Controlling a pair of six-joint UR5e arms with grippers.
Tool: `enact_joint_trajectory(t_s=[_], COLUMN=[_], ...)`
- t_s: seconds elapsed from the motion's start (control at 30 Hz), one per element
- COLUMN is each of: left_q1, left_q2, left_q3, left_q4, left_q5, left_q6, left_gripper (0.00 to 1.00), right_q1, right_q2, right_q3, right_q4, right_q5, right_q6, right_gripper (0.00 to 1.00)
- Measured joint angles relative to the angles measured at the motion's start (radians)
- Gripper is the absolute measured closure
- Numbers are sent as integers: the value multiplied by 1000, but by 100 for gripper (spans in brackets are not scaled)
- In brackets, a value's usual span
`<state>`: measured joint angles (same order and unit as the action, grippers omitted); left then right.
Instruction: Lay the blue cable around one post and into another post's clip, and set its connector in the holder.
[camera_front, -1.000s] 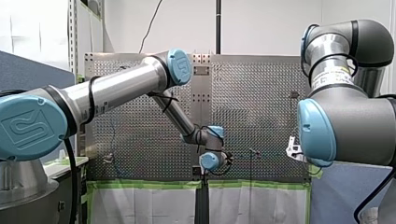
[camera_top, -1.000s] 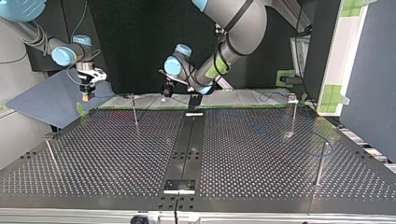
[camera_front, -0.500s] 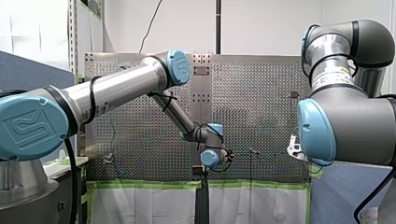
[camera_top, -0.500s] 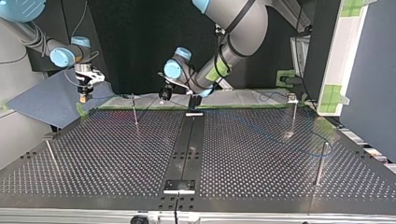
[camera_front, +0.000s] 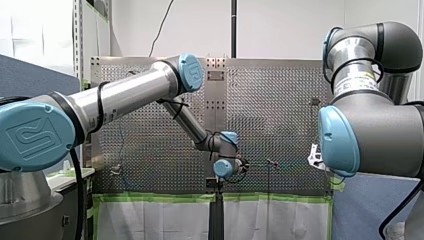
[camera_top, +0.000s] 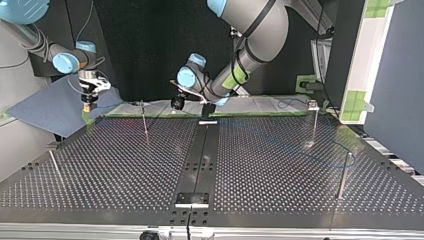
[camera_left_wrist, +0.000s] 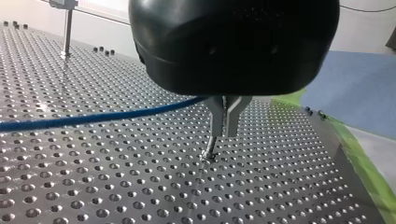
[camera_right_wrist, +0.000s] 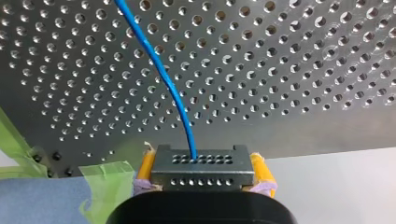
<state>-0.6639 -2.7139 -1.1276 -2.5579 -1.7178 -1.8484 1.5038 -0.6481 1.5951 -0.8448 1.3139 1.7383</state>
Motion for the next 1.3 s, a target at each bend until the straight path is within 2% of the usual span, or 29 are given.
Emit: enact_joint_trajectory(t_s=[0.2,0.33,0.53,0.67,0.87,1.13,1.17,1.2,1.27,1.3], left_q1=[2,2,9,19,38,48,47,46,41,38], left_q2=[-9,-35,-45,-46,-46,-46,-46,-46,-45,-45], left_q3=[13,43,89,112,123,124,124,124,124,124], left_q4=[-8,-38,-83,-103,-113,-116,-117,-118,-124,-127], left_q5=[14,6,6,11,27,44,46,50,61,65], left_q6=[1,12,8,8,7,12,15,19,31,38], left_gripper=[92,92,92,92,92,92,87,87,76,76], right_q1=[1,2,0,-1,-1,-2,-3,-3,-3,-3], right_q2=[22,42,48,49,50,52,52,52,53,53], right_q3=[-24,-43,-56,-84,-113,-127,-127,-127,-127,-128], right_q4=[13,39,59,76,79,74,75,77,82,84], right_q5=[-1,0,0,0,-1,-1,-1,-1,-1,-1], right_q6=[-2,-12,-16,-13,-12,-11,-11,-11,-13,-13], right_gripper=[100,100,100,100,100,100,100,100,100,100])
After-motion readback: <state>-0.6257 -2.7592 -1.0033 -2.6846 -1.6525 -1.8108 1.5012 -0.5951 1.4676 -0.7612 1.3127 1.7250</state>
